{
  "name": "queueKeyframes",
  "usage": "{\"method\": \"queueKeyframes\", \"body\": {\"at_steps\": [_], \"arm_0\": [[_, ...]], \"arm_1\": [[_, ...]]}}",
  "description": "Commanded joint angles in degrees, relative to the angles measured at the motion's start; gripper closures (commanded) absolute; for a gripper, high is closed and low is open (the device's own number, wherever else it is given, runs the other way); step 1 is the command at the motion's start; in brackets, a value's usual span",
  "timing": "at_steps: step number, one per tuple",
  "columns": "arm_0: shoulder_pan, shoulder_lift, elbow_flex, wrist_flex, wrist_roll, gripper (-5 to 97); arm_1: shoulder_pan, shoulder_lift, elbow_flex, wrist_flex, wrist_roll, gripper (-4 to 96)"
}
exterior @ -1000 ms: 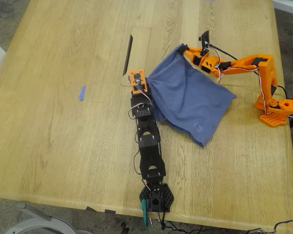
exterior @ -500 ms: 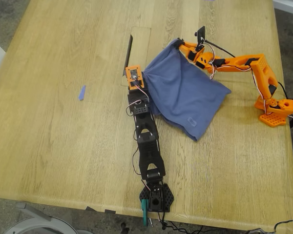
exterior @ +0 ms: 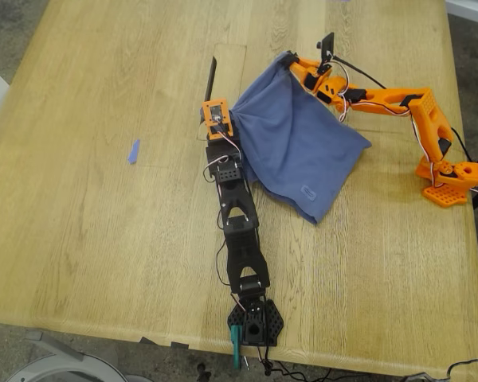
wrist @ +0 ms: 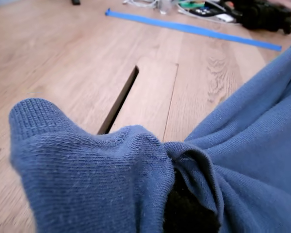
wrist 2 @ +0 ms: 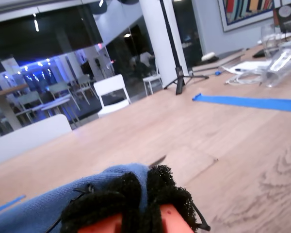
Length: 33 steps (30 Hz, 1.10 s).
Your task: Fold a T-shirt
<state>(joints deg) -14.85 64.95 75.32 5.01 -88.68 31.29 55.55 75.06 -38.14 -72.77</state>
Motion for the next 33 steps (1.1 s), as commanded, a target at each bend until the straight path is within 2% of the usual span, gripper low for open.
{"method": "queueKeyframes", "body": {"at_steps": [1, 18, 24, 33], "arm_0": [[-4.13, 10.37, -5.19, 4.13, 0.79, 92], [-0.62, 23.73, -5.01, 24.61, 1.32, 92], [2.02, 28.21, -4.57, 31.64, 1.32, 92], [7.38, 36.91, 3.43, 36.65, 1.41, 92]], "arm_1": [[2.55, 6.5, -4.75, 3.43, 0.35, 91.4], [1.58, 24.96, 0.79, 30.06, -0.53, 91.4], [1.23, 34.54, 8.88, 40.69, -0.7, 91.4], [-0.62, 48.52, 23.2, 48.52, -0.88, 91.4]]}}
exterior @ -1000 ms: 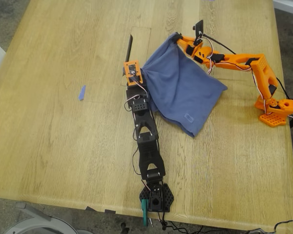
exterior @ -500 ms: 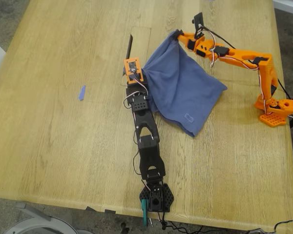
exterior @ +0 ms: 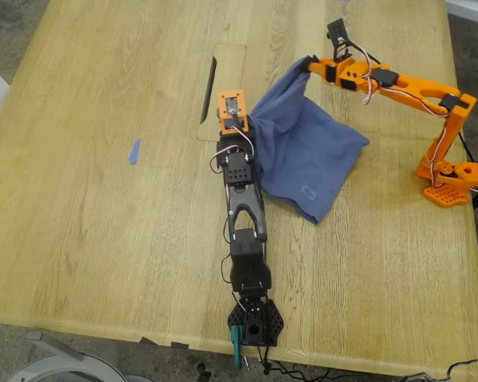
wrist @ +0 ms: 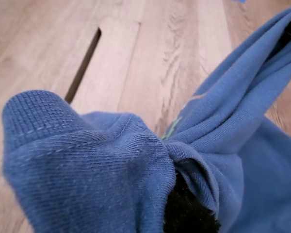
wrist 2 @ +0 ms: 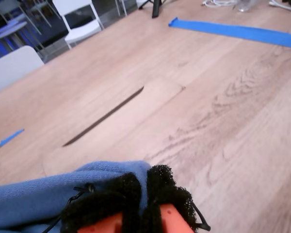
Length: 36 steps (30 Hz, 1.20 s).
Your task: Fold a T-shirt
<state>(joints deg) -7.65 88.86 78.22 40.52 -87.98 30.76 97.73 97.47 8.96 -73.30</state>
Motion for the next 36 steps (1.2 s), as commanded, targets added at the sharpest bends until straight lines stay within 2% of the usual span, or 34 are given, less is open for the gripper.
{"method": "queueKeyframes", "body": {"at_steps": [1, 12, 23, 36], "arm_0": [[0.7, 14.5, 2.11, 1.67, 0.7, 92], [7.47, 30.85, 19.25, 4.48, 1.49, 92], [17.14, 38.23, 25.66, 4.48, 2.37, 92], [33.66, 52.56, 40.43, 5.01, 3.34, 92]], "arm_1": [[-0.44, 7.91, 2.2, 2.9, -0.18, 91.4], [-3.52, 20.13, 13.1, 11.87, -0.18, 91.4], [-4.66, 31.03, 20.74, 20.92, 0.0, 91.4], [-8.26, 44.65, 30.94, 31.11, 0.35, 91.4]]}}
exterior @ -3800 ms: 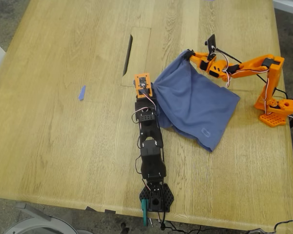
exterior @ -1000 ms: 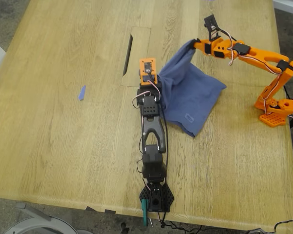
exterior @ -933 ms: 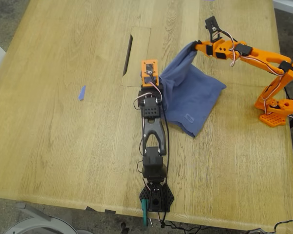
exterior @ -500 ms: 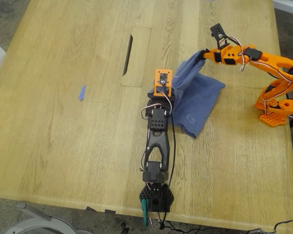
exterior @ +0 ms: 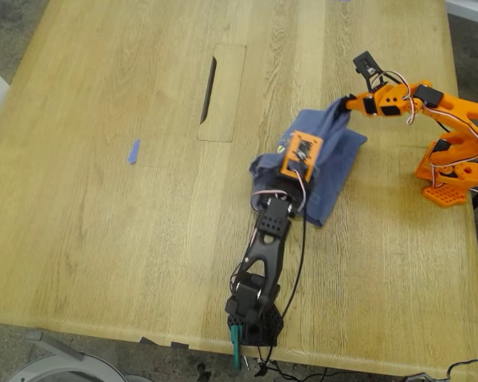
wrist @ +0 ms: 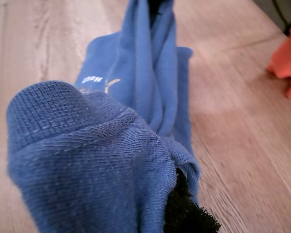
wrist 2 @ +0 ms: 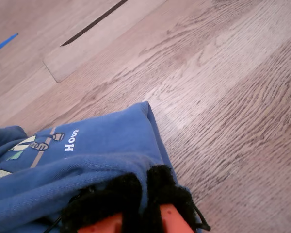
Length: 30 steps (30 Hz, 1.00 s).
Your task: Fold a T-shirt
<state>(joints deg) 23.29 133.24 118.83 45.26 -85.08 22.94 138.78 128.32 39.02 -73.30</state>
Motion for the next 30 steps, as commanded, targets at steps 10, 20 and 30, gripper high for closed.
{"method": "queueKeyframes", "body": {"at_steps": [10, 20, 30], "arm_0": [[10.99, 9.67, 4.66, 0.26, 0.97, 92], [14.41, 6.86, 9.23, -3.43, 1.67, 92], [16.17, 1.67, 9.49, -1.67, -0.09, 78]], "arm_1": [[-2.11, 13.45, 7.03, 7.56, 0.62, 91.4], [-1.32, 25.05, 21.09, 6.33, 1.05, 91.3], [1.58, 34.54, 32.78, 5.71, 1.76, 77.3]]}}
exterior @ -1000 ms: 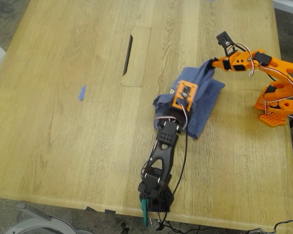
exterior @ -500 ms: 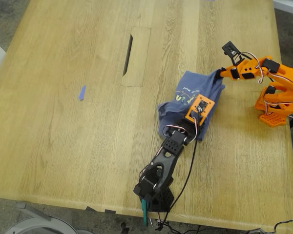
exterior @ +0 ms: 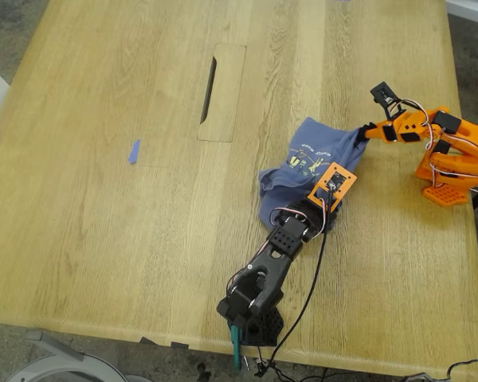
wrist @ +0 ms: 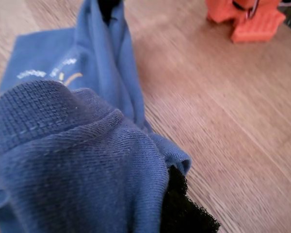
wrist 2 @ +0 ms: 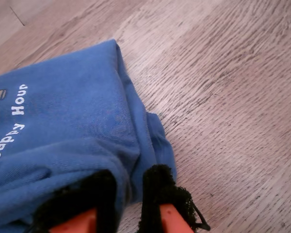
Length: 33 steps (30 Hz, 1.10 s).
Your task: Fold a T-shirt
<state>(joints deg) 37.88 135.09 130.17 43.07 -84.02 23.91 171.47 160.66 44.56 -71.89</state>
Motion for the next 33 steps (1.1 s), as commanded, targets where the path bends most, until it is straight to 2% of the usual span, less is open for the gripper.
{"method": "queueKeyframes", "body": {"at_steps": [1, 6, 11, 15, 24, 33], "arm_0": [[2.29, -0.26, -1.85, 0.97, -1.41, 75], [3.96, -0.62, -2.2, 8.17, -4.13, 61], [5.54, -0.79, -2.99, 12.3, -10.55, 48], [5.71, -1.41, -4.22, 16.26, -13.45, 39], [2.9, -0.7, -5.62, 25.84, -18.9, 24], [-0.79, -0.79, -9.93, 28.3, -19.42, 18]], "arm_1": [[0.62, 2.64, 1.23, 0.35, 0.44, 75.3], [0.88, 5.1, 4.13, -0.35, 0.97, 66.5], [1.14, 5.89, 5.19, 0.53, 1.05, 60.3], [1.32, 6.77, 5.8, 1.93, 1.58, 58.4], [7.65, 7.21, 6.77, 4.13, 2.2, 59.0], [11.95, 8.09, 5.1, 4.83, 2.81, 55.0]]}}
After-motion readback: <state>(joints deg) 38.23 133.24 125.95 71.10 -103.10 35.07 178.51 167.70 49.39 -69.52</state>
